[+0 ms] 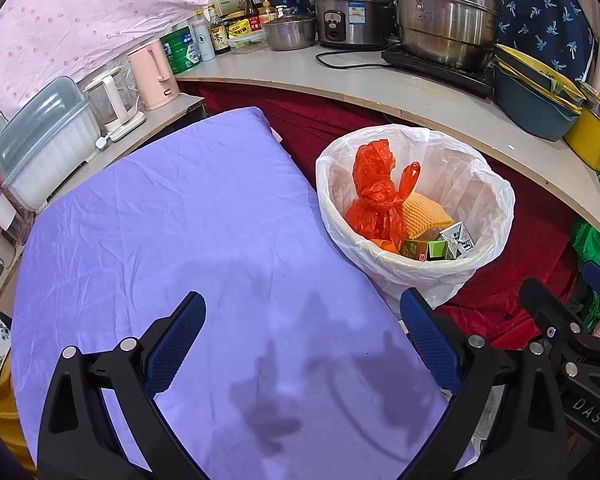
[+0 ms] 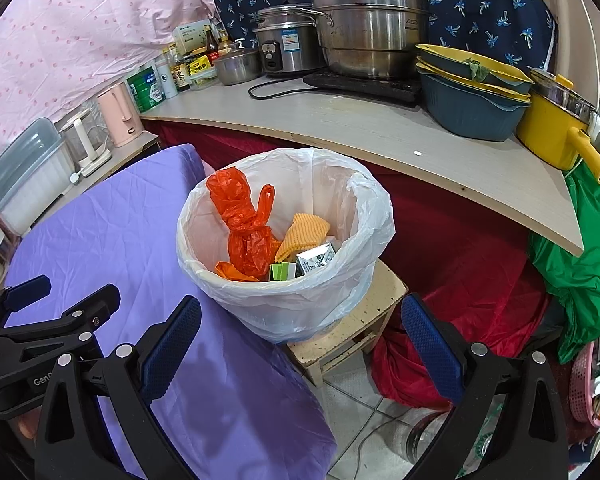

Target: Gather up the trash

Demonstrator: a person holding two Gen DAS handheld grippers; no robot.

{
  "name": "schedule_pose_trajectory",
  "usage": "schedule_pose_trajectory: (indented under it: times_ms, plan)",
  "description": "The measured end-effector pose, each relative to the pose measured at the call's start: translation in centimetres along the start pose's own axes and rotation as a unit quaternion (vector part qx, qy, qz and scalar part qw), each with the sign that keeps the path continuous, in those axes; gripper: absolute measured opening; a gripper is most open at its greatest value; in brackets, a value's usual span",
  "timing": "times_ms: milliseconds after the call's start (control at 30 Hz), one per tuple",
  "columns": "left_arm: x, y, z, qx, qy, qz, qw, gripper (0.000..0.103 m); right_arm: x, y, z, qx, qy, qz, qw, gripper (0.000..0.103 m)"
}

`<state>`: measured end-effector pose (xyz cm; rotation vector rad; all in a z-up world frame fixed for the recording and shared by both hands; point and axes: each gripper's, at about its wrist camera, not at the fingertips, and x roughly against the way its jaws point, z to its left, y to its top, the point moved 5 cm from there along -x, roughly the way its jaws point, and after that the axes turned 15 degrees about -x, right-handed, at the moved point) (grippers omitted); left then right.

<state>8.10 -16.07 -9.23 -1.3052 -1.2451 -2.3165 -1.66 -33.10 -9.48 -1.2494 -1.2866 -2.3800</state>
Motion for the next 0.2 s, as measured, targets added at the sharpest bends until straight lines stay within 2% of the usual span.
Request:
schedule_pose_trajectory:
  times_ms: [200]
  plan:
    - [-0.2,0.06,0.1,0.004,-0.008,-0.005,0.9999,0.094,0.03,0.01,-0.03,0.0,0.001,0.0,1.0,0.097]
